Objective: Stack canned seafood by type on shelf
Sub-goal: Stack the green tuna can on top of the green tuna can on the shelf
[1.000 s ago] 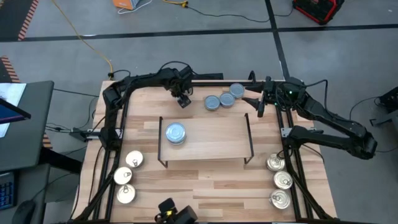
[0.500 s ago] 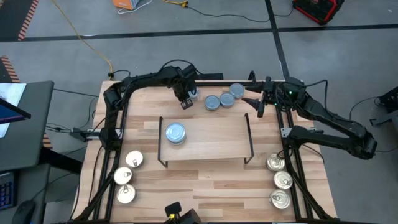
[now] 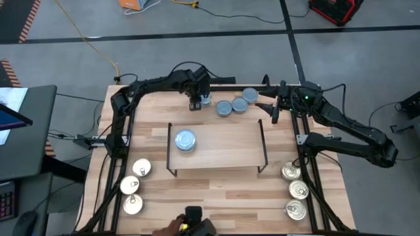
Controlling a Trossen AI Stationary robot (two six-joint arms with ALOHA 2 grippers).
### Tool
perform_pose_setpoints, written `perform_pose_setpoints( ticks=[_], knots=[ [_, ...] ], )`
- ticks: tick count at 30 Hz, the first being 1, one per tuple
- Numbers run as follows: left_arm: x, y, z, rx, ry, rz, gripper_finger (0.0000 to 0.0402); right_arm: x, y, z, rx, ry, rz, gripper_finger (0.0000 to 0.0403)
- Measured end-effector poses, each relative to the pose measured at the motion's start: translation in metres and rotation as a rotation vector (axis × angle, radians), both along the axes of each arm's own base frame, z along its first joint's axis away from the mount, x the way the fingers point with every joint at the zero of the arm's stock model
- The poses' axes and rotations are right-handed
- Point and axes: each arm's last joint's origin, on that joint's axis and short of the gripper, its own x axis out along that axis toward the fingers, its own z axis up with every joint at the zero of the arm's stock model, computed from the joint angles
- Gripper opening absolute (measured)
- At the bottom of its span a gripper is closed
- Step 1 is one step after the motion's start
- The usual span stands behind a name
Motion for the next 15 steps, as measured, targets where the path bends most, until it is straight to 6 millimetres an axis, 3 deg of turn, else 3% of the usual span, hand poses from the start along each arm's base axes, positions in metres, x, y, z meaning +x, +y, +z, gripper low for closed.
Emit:
perform_pose_setpoints(
  ticks=[5, 8, 11, 15],
  knots=[
    [0.001, 0.001, -0.005, 0.033, -0.004, 0.006, 0.0256, 0.000, -0.002, -0.004, 0.004, 0.043, -0.010, 0.0295],
    [-0.004, 0.004, -0.006, 0.009, 0.007, 0.025, 0.0305, 0.004, -0.009, -0.007, -0.004, 0.051, -0.058, 0.0295],
    [-0.010, 0.011, -0.007, -0.052, -0.023, 0.056, 0.0325, 0.022, -0.023, -0.012, -0.009, 0.035, -0.073, 0.0295],
    [-0.019, 0.024, -0.007, -0.216, -0.153, 0.089, 0.0321, 0.051, -0.047, -0.037, 0.043, 0.119, -0.074, 0.0295]
  ],
)
